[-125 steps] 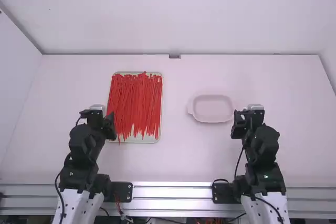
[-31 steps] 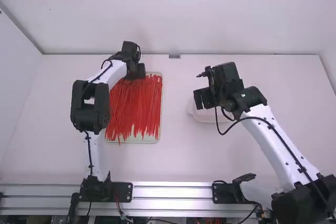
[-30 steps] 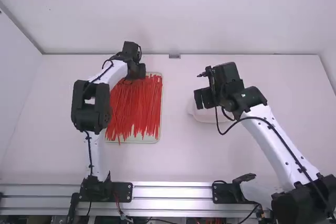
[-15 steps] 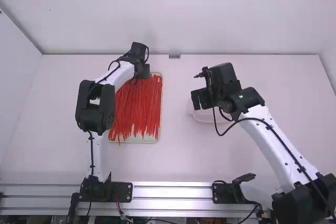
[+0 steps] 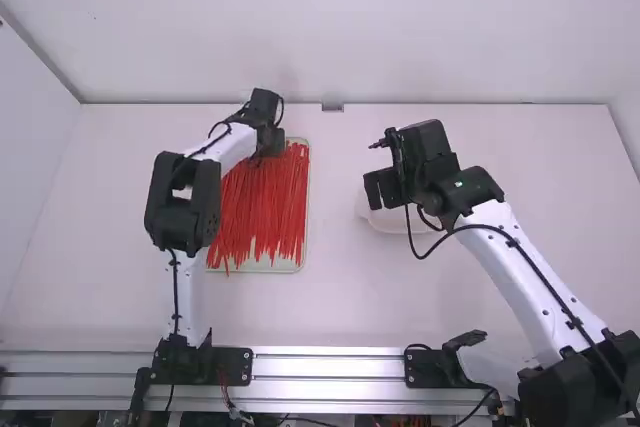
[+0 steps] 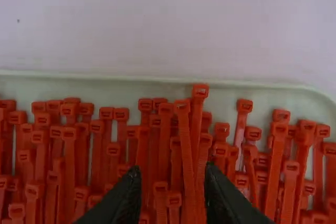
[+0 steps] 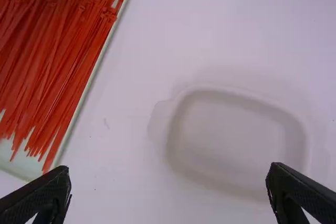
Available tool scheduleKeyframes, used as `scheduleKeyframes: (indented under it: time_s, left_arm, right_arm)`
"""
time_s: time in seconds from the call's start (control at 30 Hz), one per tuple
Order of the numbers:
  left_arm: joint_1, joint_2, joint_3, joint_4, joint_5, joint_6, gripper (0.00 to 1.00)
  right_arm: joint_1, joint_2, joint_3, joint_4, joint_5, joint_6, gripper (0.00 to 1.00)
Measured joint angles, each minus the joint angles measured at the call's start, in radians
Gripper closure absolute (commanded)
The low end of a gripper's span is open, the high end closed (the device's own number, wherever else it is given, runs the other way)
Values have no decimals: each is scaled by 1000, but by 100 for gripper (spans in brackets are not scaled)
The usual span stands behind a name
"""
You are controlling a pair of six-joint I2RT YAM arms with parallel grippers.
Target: Fasten the cable tie
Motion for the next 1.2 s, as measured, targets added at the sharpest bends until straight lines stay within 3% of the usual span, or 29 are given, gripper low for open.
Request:
scheduleKeyframes:
  time_s: [0.63, 0.87, 1.2]
  left_arm:
    - [0, 1, -76, 66, 10, -17, 74]
    - [0, 1, -76, 65, 10, -17, 83]
    - [0, 1, -76, 81, 10, -17, 83]
  right_arm:
    - [0, 0, 0, 0, 3, -3, 1]
    - [0, 0, 0, 0, 3, -2, 1]
    - [4, 0, 0, 0, 1, -2, 1]
